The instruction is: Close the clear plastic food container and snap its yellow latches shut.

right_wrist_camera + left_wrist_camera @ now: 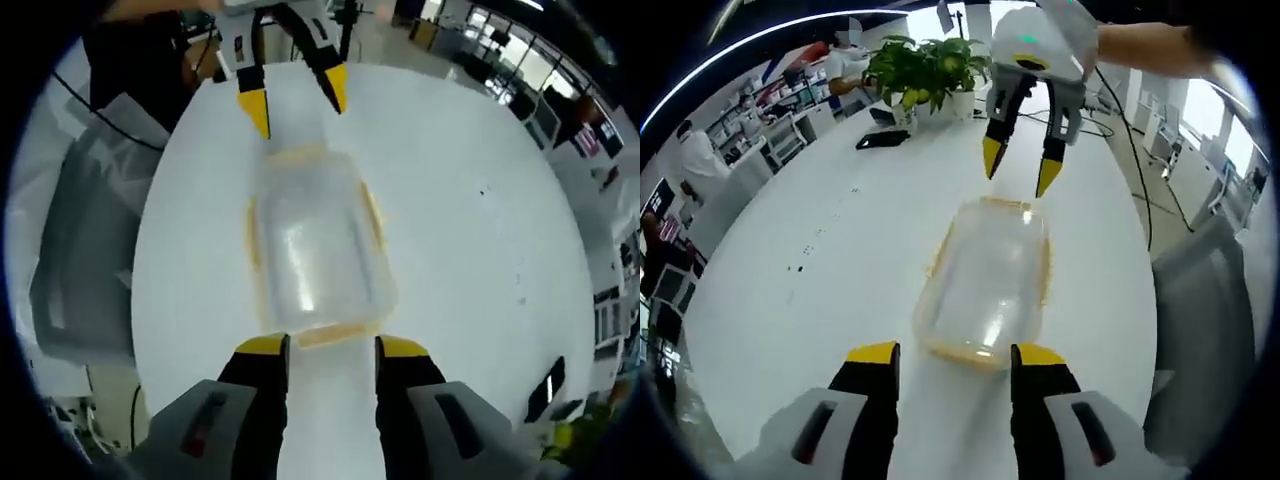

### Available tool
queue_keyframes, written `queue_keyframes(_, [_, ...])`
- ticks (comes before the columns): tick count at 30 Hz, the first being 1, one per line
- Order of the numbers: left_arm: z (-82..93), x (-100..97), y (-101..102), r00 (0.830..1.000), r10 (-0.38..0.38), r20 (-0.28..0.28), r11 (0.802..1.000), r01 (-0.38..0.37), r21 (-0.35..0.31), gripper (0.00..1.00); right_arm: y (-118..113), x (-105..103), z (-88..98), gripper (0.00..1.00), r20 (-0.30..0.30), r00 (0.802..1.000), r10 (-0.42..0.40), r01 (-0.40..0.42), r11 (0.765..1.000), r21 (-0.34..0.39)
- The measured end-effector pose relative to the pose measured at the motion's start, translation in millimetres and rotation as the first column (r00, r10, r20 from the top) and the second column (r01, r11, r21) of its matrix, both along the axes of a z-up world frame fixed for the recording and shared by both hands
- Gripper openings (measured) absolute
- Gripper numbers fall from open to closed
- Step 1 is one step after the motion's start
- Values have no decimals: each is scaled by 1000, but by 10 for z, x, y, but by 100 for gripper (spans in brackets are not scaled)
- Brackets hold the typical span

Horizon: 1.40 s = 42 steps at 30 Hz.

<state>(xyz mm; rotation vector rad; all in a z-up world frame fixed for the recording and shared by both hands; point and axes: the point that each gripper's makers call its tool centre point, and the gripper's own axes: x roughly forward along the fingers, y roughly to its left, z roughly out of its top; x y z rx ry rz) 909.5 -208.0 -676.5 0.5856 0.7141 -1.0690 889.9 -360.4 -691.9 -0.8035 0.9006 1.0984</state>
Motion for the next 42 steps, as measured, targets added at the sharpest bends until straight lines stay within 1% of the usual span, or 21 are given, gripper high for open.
queue_keyframes(2, [-11, -30, -30, 998, 53, -14, 998, -54, -40, 43, 33, -12, 30, 30, 33, 999, -38, 36, 998, 54])
queue_keyframes(7, [-17, -5, -7, 984, 175, 25, 981, -172, -88, 38, 44, 37, 65, 29, 71, 981, -180, 166, 972, 169])
queue_keyframes(11, [-65, 0, 55, 965, 259, 32, 962, -254, -104, 37, -27, 71, 3, 27, 111, 969, -222, 204, 966, 157])
queue_keyframes(15, [-130, -16, 96, 942, 334, 15, 936, -330, -120, 37, -13, 39, -74, 27, 66, 959, -276, 261, 948, 184])
queue_keyframes(17, [-137, -6, 126, 926, 377, 24, 919, -371, -133, 37, 17, 41, -90, 27, 52, 945, -324, 306, 926, 220])
queue_keyframes(19, [-112, 28, 155, 896, 445, 17, 884, -436, -171, 36, 14, 52, -111, 28, 58, 932, -358, 336, 913, 231])
queue_keyframes(21, [-88, 41, 154, 865, 501, -10, 845, -492, -212, 36, 13, 93, -104, 28, 70, 908, -414, 384, 886, 259])
queue_keyframes(22, [-81, 46, 154, 856, 517, -11, 834, -506, -220, 35, 28, 95, -101, 28, 60, 897, -439, 407, 870, 278])
queue_keyframes(23, [-74, 53, 169, 838, 546, -11, 814, -534, -228, 34, 48, 102, -97, 29, 39, 878, -477, 444, 841, 309])
queue_keyframes(24, [-75, 58, 173, 829, 560, -14, 804, -547, -234, 34, 44, 116, -94, 29, 30, 861, -508, 472, 819, 326])
queue_keyframes(25, [-85, 62, 169, 810, 586, -33, 780, -574, -250, 34, 26, 143, -90, 28, 21, 833, -553, 512, 785, 348])
queue_keyframes(26, [-96, 61, 166, 799, 599, -48, 765, -589, -259, 34, 19, 154, -90, 28, 14, 818, -575, 532, 766, 360])
queue_keyframes(27, [-114, 58, 163, 788, 613, -64, 750, -605, -266, 34, 4, 177, -91, 28, 1, 793, -609, 563, 734, 379])
queue_keyframes(29, [-166, 42, 147, 777, 623, -93, 733, -621, -276, 32, 17, 190, -98, 27, -45, 759, -649, 605, 678, 418])
queue_keyframes(30, [-196, 30, 147, 770, 629, -107, 725, -631, -275, 32, 25, 190, -99, 27, -57, 754, -654, 611, 667, 427])
queue_keyframes(31, [-228, 18, 154, 766, 633, -112, 722, -636, -271, 32, 41, 182, -113, 27, -85, 743, -664, 625, 643, 442])
queue_keyframes(33, [-261, 13, 172, 756, 643, -125, 710, -649, -273, 32, -5, 184, -155, 27, -83, 730, -679, 640, 636, 431])
queue_keyframes(36, [-296, 1, 187, 744, 652, -142, 696, -662, -278, 32, -38, 198, -184, 27, -99, 707, -701, 663, 606, 440])
queue_keyframes(39, [-315, -11, 189, 721, 671, -171, 666, -688, -288, 27, -47, 191, -226, 26, -120, 686, -717, 685, 582, 439])
queue_keyframes(40, [-318, -15, 185, 718, 674, -174, 661, -692, -291, 26, -39, 199, -216, 26, -136, 670, -730, 696, 554, 457])
queue_keyframes(42, [-340, -30, 156, 716, 674, -182, 658, -693, -294, 27, -49, 200, -229, 26, -150, 653, -742, 711, 533, 458])
